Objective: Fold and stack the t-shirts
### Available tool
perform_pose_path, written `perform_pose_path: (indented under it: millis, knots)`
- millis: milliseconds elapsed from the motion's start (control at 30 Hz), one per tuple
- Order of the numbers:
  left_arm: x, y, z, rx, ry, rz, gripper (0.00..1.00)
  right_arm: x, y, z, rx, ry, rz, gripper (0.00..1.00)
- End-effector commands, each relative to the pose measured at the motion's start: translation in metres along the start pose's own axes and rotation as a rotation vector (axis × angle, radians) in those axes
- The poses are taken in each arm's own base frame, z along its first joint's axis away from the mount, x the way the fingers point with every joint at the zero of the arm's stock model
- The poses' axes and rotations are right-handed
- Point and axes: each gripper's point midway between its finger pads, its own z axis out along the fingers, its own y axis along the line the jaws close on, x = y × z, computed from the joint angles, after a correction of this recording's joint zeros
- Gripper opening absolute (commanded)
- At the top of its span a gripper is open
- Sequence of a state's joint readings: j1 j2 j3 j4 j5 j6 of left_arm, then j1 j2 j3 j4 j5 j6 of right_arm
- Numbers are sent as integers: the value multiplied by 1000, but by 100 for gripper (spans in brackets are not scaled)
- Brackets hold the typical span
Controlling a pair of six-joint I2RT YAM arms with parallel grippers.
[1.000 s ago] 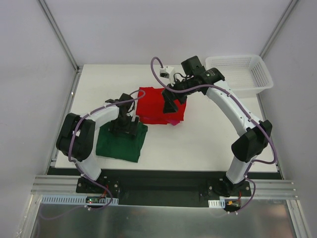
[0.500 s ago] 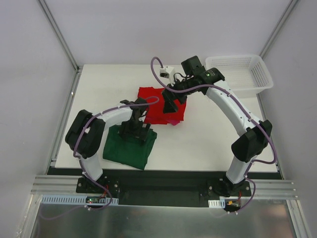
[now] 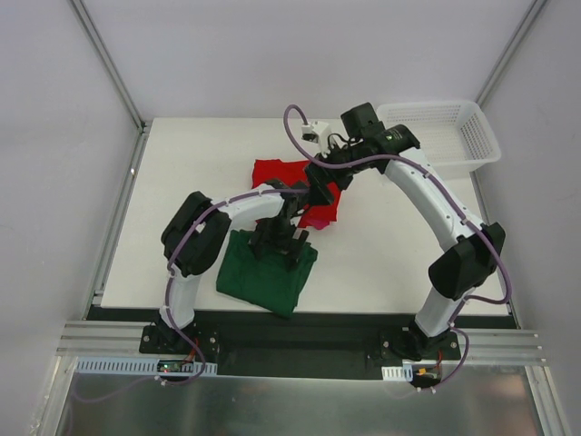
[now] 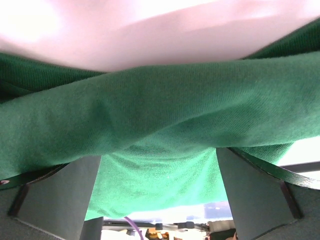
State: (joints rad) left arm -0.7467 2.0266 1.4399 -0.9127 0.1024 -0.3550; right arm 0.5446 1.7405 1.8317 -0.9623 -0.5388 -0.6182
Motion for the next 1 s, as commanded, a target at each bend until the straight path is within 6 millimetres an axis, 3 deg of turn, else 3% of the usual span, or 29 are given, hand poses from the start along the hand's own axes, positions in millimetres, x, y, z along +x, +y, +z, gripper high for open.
perform_pose_path:
  millis: [0, 200, 500, 767, 967]
  knots:
    - [-51, -56, 8, 160, -155, 67, 99, -14, 23, -16, -41, -74, -62, 100]
    - [-74, -70, -10, 149, -241, 96, 99, -18, 24, -19, -45, -89, -70, 100]
    - [-81, -68, -19, 124, -276, 90, 99, -18, 27, -21, -52, -97, -75, 100]
    - [-88, -60, -28, 138, -273, -17, 99, -15, 33, -24, -73, -103, -77, 100]
    - [-111, -40, -21, 141, -259, -117, 99, -14, 39, -28, -88, -116, -84, 100]
